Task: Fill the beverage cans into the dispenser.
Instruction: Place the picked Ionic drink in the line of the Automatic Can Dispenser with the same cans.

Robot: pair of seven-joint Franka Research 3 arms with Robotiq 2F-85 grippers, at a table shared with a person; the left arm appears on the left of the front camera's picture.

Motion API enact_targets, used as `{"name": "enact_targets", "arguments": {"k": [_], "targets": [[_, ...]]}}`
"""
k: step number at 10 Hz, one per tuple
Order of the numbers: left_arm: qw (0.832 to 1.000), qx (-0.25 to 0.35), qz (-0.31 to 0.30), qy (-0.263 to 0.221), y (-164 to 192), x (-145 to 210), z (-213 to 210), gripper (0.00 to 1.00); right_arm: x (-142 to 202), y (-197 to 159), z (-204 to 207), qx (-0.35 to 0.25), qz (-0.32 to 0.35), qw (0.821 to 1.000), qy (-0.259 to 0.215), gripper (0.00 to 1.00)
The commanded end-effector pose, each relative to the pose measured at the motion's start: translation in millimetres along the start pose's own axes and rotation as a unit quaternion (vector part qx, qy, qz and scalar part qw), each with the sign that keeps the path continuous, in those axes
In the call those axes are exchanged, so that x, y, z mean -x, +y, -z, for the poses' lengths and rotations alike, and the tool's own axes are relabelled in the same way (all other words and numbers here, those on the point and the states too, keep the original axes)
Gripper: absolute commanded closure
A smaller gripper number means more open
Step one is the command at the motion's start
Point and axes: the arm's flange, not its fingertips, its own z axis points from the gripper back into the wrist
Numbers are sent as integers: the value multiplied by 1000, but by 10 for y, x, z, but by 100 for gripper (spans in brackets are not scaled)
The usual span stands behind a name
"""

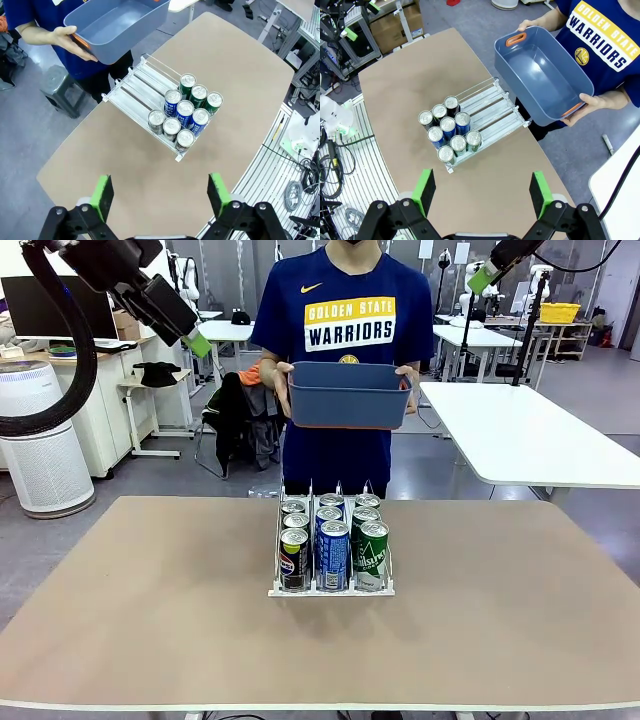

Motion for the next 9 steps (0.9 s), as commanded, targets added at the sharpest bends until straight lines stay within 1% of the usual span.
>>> {"name": "enact_targets", "arguments": {"k": [1, 9], "targets": [[1000, 4, -2, 2, 22, 33, 5, 0, 11, 3, 2, 0, 1, 1000, 0, 0], [1000, 4, -2, 2, 22, 33, 5, 0, 11, 3, 2, 0, 1, 1000, 0, 0]]}}
